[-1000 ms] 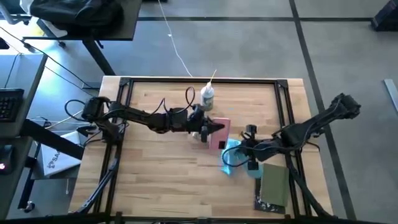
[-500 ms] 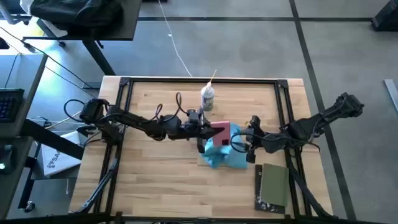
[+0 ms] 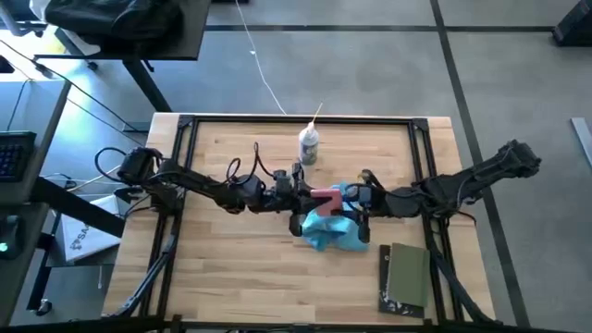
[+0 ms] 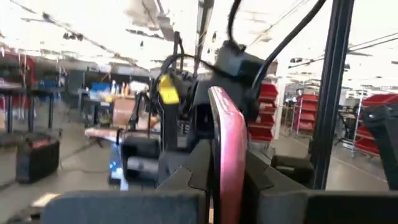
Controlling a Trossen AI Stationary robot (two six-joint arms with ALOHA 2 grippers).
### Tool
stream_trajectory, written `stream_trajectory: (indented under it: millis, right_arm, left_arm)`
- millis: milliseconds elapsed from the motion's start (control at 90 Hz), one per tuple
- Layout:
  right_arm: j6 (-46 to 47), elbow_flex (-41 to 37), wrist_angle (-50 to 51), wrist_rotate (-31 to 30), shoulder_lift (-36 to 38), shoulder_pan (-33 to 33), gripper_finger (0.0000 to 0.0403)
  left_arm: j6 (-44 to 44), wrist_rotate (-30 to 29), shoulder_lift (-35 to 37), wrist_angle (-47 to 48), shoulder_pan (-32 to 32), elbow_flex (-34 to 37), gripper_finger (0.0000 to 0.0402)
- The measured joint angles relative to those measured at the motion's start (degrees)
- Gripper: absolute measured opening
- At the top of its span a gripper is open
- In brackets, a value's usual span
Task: Apply microfiber cloth
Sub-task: Wipe the pink phone with the blue microfiber cloth
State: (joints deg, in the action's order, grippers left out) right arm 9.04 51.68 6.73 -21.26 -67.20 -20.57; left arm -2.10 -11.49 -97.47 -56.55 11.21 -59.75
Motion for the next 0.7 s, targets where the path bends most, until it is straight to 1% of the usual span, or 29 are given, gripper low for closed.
stream_trajectory:
  millis: [100,178,222,356,489,700]
  right_arm:
    - [-1.6,0.0,-2.3,4.5,-1.1,0.5,0.006]
    - [-3.0,0.0,-3.0,4.7,-1.1,0.5,0.0022]
    - [-3.1,0.0,-3.1,4.5,-1.1,0.5,0.0011]
    - [-3.1,0.0,-3.1,3.7,-1.0,0.5,0.0011]
    - [-3.7,0.0,-3.3,3.8,-1.0,0.5,0.0004]
    - [-4.7,0.0,-4.2,3.8,-0.9,0.4,0.0003]
  left_arm:
    - [0.2,-0.5,0.0,0.2,0.2,0.0,0.0013]
    - [0.3,0.0,0.0,0.8,0.2,0.0,0.0019]
    - [0.4,0.5,0.0,0.9,0.2,0.0,0.0023]
    - [-0.6,2.0,0.0,1.0,0.1,0.0,0.004]
    - [-0.7,3.3,-0.2,1.7,0.1,0.0,0.0066]
    - [-0.7,3.3,-0.2,4.4,-0.1,0.0,0.0112]
